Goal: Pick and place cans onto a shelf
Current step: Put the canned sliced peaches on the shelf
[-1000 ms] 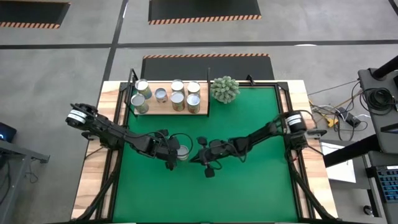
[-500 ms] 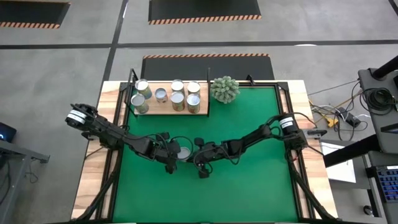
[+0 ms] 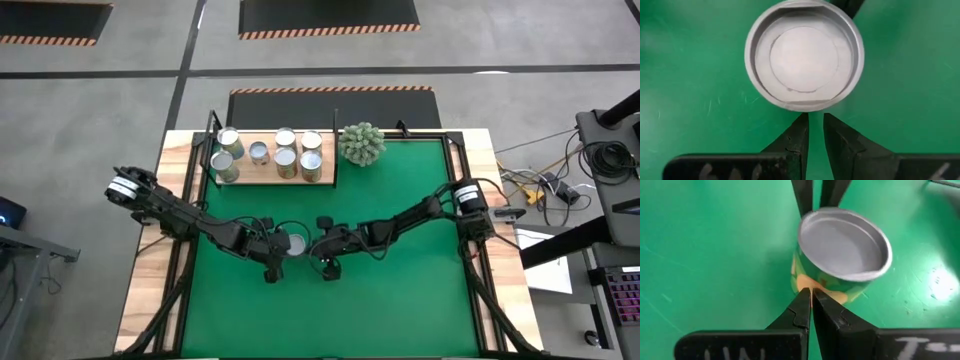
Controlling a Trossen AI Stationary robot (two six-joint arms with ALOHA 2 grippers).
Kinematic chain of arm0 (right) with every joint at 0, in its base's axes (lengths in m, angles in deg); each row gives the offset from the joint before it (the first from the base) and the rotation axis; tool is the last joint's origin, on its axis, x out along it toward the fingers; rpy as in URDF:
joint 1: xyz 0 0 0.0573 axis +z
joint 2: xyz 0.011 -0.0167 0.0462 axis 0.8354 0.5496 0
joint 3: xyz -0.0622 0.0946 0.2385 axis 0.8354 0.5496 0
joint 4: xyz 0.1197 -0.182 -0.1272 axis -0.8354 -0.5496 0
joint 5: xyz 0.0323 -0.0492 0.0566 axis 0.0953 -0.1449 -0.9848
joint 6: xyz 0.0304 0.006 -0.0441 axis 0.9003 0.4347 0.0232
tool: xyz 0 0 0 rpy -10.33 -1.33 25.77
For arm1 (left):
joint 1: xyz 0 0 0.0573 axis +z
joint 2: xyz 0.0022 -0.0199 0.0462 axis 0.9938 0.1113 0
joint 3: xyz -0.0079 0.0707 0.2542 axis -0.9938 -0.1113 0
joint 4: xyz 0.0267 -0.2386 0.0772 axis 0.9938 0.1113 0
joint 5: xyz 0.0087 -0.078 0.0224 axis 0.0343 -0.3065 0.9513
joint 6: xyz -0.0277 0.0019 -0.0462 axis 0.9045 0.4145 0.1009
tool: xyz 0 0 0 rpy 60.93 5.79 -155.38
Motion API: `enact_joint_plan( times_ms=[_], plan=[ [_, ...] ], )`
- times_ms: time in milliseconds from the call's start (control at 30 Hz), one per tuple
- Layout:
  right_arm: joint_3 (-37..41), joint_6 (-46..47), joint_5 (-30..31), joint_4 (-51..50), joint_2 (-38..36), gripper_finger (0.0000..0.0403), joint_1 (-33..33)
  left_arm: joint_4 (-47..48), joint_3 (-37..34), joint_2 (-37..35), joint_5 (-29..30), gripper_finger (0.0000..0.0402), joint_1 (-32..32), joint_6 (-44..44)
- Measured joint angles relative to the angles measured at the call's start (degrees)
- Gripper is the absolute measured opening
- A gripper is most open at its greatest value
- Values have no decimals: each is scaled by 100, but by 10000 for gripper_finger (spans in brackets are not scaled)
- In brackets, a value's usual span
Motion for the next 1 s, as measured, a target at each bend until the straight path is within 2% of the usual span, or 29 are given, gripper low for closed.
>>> enact_joint_plan(
  times_ms=[233,400,500,733,867,1000],
  plan=[
    [0,-82,-24,-73,0,9,-34,39,0,-4,-175,40,0,-7],
    [-4,-127,-32,-577,-132,9,-28,68,123,-125,-987,40,-27,-413],
    [0,-129,-34,-1031,-351,9,-29,145,399,-144,-1117,40,-50,-700],
    [31,-187,-36,-1804,-803,9,-23,336,876,-125,-430,48,-48,-1192],
    [66,-197,-36,-1984,-923,9,-12,326,861,-124,-376,81,-39,-1312],
    [72,-201,-37,-1975,-931,9,-12,382,785,-47,162,127,-37,-1324]
  ],
)
